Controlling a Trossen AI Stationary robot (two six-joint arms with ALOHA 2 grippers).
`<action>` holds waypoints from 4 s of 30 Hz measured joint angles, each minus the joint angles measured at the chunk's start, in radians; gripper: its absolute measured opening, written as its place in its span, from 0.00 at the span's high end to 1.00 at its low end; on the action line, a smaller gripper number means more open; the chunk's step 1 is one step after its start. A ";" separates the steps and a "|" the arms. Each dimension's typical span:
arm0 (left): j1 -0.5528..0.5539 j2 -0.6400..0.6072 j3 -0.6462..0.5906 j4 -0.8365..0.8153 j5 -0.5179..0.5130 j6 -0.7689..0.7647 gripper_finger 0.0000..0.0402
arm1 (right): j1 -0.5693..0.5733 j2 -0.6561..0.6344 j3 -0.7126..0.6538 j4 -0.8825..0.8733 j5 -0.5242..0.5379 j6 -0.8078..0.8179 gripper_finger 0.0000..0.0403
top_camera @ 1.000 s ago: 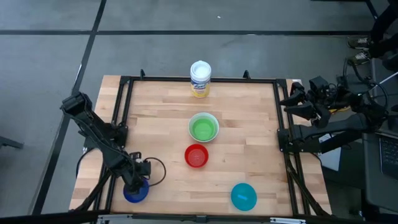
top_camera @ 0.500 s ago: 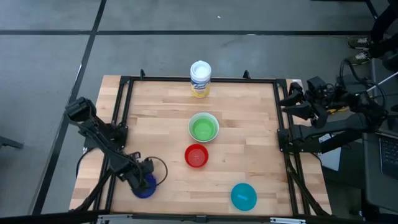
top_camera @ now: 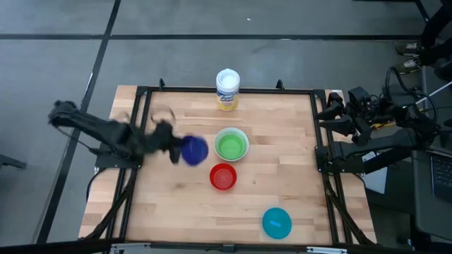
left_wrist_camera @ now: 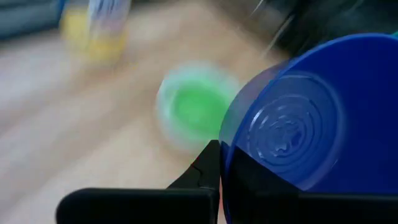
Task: Nest bowls inside each other
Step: Stack the blue bowl on the green bowl
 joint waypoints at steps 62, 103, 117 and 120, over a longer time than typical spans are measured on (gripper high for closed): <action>0.500 0.810 1.065 -0.700 0.844 1.083 1.00 | 0.000 -0.016 0.000 0.037 0.000 -0.045 0.59; 0.623 1.320 1.140 -0.563 0.832 1.288 1.00 | 0.000 -0.017 0.000 0.036 -0.021 -0.078 0.59; 0.624 1.346 1.140 -0.563 0.845 1.258 1.00 | 0.000 -0.017 0.000 0.036 -0.023 -0.078 0.57; 0.618 1.355 1.140 -0.560 0.841 1.256 1.00 | 0.000 -0.017 0.000 0.036 -0.026 -0.078 0.58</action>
